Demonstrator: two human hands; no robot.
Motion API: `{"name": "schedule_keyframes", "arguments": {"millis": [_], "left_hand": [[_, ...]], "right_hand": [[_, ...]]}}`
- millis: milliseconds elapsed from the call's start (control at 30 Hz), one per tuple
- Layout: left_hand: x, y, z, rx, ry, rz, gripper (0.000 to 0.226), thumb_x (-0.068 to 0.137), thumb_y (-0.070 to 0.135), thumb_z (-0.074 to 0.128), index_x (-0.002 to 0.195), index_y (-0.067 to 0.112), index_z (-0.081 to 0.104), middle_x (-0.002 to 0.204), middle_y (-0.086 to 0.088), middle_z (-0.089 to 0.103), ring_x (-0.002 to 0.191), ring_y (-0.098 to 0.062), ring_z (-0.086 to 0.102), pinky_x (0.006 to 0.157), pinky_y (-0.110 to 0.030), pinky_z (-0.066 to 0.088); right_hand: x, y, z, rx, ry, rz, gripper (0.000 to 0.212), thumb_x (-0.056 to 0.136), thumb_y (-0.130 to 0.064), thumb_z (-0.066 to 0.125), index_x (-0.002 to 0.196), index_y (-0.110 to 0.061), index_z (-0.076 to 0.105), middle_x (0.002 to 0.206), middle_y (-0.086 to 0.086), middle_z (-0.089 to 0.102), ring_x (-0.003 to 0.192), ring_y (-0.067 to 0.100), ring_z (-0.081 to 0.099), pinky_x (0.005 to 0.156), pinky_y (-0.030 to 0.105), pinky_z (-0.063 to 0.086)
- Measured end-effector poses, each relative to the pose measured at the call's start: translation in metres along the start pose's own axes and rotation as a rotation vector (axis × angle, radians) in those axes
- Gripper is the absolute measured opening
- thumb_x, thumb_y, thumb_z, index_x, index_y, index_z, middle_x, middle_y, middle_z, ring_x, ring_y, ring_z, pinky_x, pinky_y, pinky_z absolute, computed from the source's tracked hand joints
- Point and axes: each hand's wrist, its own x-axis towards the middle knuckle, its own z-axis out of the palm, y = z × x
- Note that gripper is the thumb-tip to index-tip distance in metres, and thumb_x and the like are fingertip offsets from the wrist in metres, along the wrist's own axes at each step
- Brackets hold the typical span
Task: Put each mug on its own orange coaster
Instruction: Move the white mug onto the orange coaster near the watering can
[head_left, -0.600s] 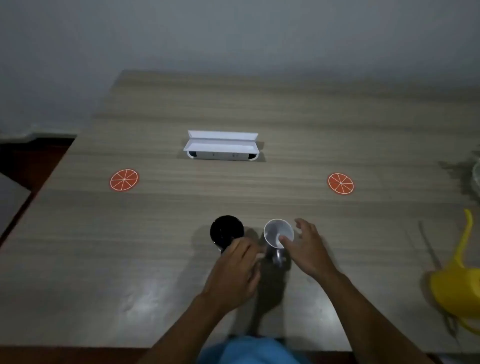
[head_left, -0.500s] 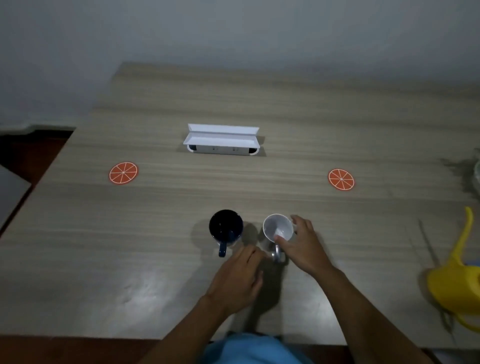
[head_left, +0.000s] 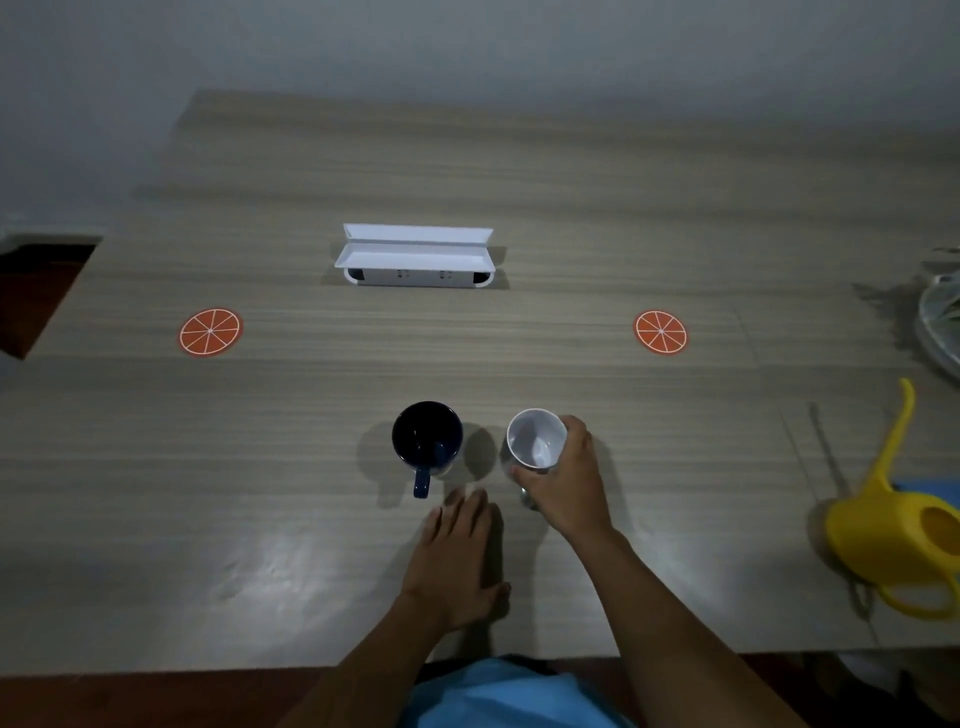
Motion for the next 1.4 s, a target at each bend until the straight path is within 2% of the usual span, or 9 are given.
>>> {"name": "schedule_keyframes", "arguments": {"millis": [100, 267, 367, 533, 633, 767, 933, 1133, 1400], "left_hand": [[0.002, 0.005, -0.001, 0.018, -0.024, -0.01, 0.104, 0.08, 0.066, 0.053, 0.157, 0.014, 0.007, 0.17, -0.012, 0.0, 0.156, -0.036, -0.004, 0.125, -0.056, 0.003], [0.012, 0.007, -0.006, 0.081, 0.036, 0.022, 0.092, 0.078, 0.059, 0.042, 0.152, 0.009, 0.02, 0.165, -0.015, 0.019, 0.154, -0.035, 0.008, 0.124, -0.054, 0.008], [0.021, 0.01, -0.009, 0.057, 0.034, 0.049, 0.089, 0.083, 0.052, 0.045, 0.155, 0.009, 0.016, 0.167, -0.013, 0.015, 0.155, -0.034, 0.005, 0.125, -0.051, 0.002], [0.049, 0.026, -0.02, -0.021, 0.073, 0.091, 0.068, 0.095, 0.035, 0.045, 0.156, 0.017, 0.019, 0.167, -0.006, 0.018, 0.155, -0.029, 0.011, 0.124, -0.046, 0.011], [0.077, 0.038, -0.033, -0.033, 0.123, 0.089, 0.066, 0.1, 0.034, 0.039, 0.158, 0.018, 0.013, 0.169, -0.005, 0.015, 0.156, -0.028, 0.006, 0.126, -0.046, 0.008], [0.127, 0.051, -0.044, -0.055, 0.152, 0.07, 0.071, 0.102, 0.047, 0.032, 0.16, 0.018, 0.002, 0.171, -0.006, 0.0, 0.156, -0.029, -0.009, 0.126, -0.052, -0.001], [0.196, 0.059, -0.054, -0.027, 0.182, 0.014, 0.076, 0.098, 0.056, 0.035, 0.158, 0.015, 0.013, 0.17, -0.008, 0.008, 0.156, -0.033, -0.001, 0.123, -0.058, 0.007], [0.247, 0.066, -0.054, 0.012, 0.252, -0.071, 0.083, 0.091, 0.069, 0.025, 0.159, 0.022, 0.012, 0.171, -0.002, 0.009, 0.157, -0.028, 0.0, 0.12, -0.065, 0.004], [0.259, 0.065, -0.046, -0.029, 0.309, -0.118, 0.084, 0.088, 0.071, 0.036, 0.158, 0.028, 0.019, 0.17, 0.005, 0.014, 0.157, -0.021, 0.006, 0.121, -0.062, 0.006]], "right_hand": [[-0.006, 0.001, 0.0, 0.03, 0.047, 0.038, 0.089, 0.065, -0.04, 0.093, 0.136, -0.027, 0.041, 0.124, -0.006, 0.052, 0.108, 0.019, 0.059, 0.071, 0.041, 0.064], [-0.013, 0.011, -0.008, 0.015, 0.066, 0.064, 0.089, 0.059, -0.045, 0.093, 0.131, -0.033, 0.042, 0.122, -0.006, 0.057, 0.106, 0.019, 0.061, 0.072, 0.047, 0.065], [-0.014, 0.017, -0.018, 0.011, 0.097, 0.083, 0.089, 0.06, -0.042, 0.094, 0.133, -0.03, 0.044, 0.123, -0.005, 0.058, 0.107, 0.018, 0.06, 0.074, 0.044, 0.065], [-0.008, 0.027, -0.044, 0.034, 0.175, 0.091, 0.084, 0.065, -0.028, 0.094, 0.134, -0.023, 0.047, 0.12, -0.005, 0.057, 0.104, 0.016, 0.059, 0.058, 0.012, 0.051], [0.001, 0.031, -0.061, 0.037, 0.24, 0.098, 0.085, 0.065, -0.028, 0.095, 0.136, -0.021, 0.047, 0.123, -0.004, 0.056, 0.106, 0.014, 0.057, 0.058, 0.007, 0.044], [0.021, 0.038, -0.081, 0.045, 0.296, 0.11, 0.083, 0.066, -0.028, 0.095, 0.135, -0.022, 0.048, 0.127, -0.001, 0.06, 0.11, 0.018, 0.059, 0.074, 0.014, 0.047], [0.053, 0.043, -0.094, 0.032, 0.358, 0.112, 0.086, 0.064, -0.026, 0.096, 0.136, -0.02, 0.049, 0.133, 0.004, 0.06, 0.116, 0.023, 0.06, 0.093, 0.04, 0.059], [0.101, 0.046, -0.104, 0.041, 0.38, 0.095, 0.086, 0.064, -0.026, 0.097, 0.135, -0.023, 0.049, 0.132, 0.0, 0.059, 0.114, 0.017, 0.057, 0.094, 0.038, 0.058], [0.169, 0.044, -0.119, 0.095, 0.402, 0.081, 0.086, 0.065, -0.024, 0.096, 0.136, -0.022, 0.047, 0.131, -0.001, 0.058, 0.114, 0.016, 0.059, 0.072, 0.003, 0.05]]}}
